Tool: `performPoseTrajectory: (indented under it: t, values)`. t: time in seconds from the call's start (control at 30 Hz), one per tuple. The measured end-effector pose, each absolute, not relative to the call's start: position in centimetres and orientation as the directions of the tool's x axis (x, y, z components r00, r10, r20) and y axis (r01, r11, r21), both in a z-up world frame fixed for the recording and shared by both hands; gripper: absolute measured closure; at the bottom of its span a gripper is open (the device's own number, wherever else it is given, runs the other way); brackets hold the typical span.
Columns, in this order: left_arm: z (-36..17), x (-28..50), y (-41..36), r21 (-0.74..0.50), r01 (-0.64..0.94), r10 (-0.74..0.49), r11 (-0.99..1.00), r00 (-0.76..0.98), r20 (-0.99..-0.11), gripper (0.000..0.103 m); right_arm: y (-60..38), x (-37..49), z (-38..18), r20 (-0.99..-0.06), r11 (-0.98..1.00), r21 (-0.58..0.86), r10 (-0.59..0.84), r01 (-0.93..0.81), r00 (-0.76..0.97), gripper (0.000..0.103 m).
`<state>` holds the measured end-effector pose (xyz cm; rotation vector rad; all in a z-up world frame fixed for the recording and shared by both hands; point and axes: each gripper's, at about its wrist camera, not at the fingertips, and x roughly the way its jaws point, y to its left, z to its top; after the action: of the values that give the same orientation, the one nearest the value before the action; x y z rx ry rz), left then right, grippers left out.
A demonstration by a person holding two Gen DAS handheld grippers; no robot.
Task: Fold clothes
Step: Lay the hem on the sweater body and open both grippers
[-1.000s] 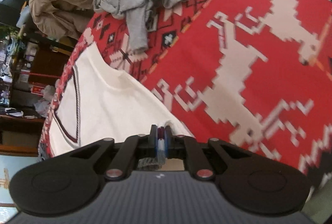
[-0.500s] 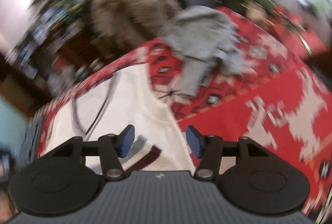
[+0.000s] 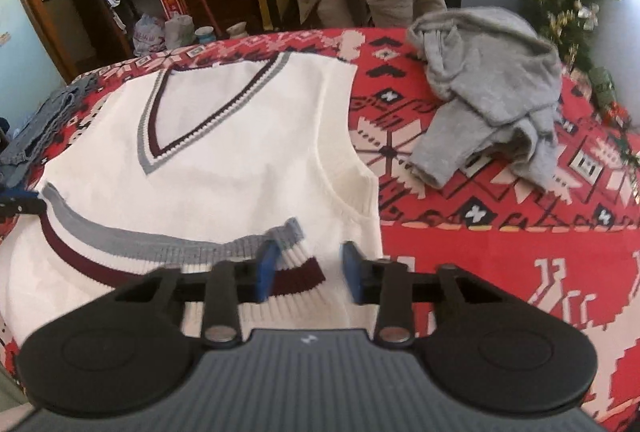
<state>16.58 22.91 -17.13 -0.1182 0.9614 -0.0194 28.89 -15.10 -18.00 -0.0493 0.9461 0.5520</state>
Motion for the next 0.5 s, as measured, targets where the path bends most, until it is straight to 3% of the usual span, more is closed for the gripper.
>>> performPoseTrajectory:
  t: [0.1, 0.27, 0.5]
  values:
    - [-16.3, 15.9, 23.0, -0.123, -0.083, -0.051, 0.989, 0.59, -0.806, 0.096, -15.1, 28.6, -18.2, -0.777, 0.865, 0.19, 0.422, -0.464, 0.468, 0.096]
    - [-13.5, 14.2, 23.9, -0.167, -0.166, -0.01, 0.972, 0.679, -0.734, 0.097, -16.3, 27.6, -16.2, -0.707, 0.882, 0.25, 0.447, -0.399, 0.547, 0.097]
    - [-16.9, 18.0, 24.6, -0.116, -0.188, 0.021, 0.975, 0.601, -0.799, 0.097, -15.3, 29.6, -16.6, -0.715, 0.904, 0.234, 0.409, -0.357, 0.567, 0.097]
